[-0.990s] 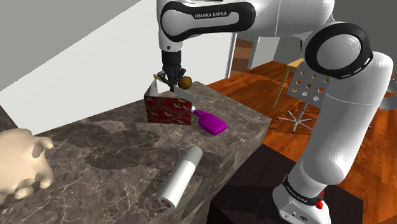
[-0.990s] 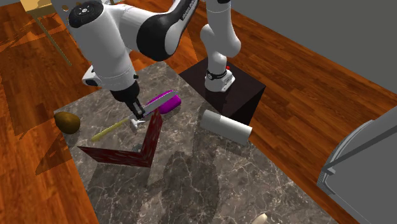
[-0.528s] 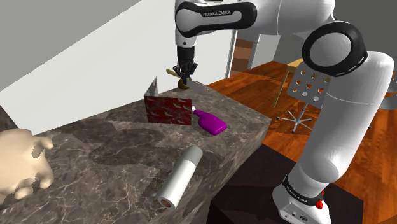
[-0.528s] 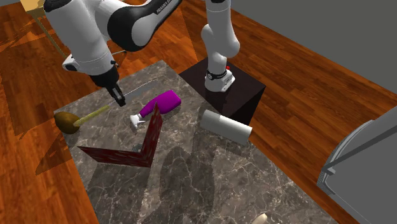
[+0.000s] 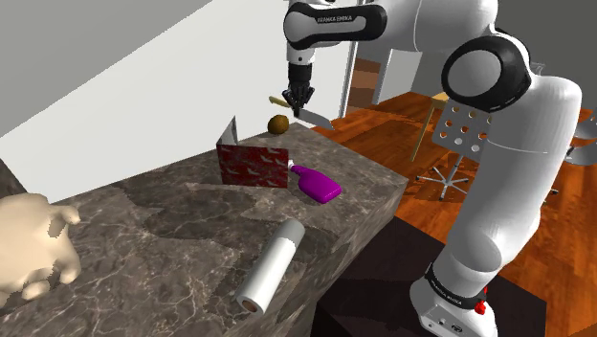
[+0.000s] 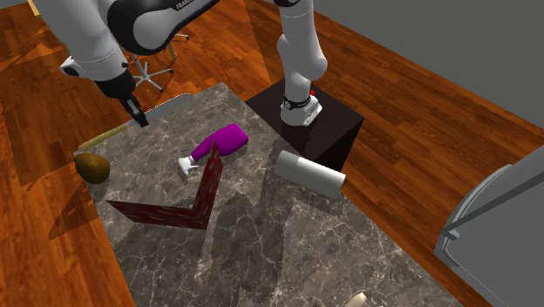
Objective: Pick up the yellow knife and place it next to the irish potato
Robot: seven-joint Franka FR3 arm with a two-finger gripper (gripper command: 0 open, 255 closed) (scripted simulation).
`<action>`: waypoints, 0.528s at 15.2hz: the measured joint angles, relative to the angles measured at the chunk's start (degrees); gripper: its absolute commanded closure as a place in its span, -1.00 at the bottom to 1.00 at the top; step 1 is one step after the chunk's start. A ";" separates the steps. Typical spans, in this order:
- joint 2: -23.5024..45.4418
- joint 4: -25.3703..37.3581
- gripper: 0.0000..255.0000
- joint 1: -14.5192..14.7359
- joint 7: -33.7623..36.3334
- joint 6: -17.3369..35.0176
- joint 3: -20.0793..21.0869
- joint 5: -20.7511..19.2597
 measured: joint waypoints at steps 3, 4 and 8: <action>2.77 3.84 1.00 -1.97 -3.41 -1.08 -1.35 -0.18; 3.59 4.89 1.00 -2.61 -4.48 -1.33 -1.75 -0.20; 8.26 12.00 1.00 -5.24 -8.86 -3.80 -3.33 -0.35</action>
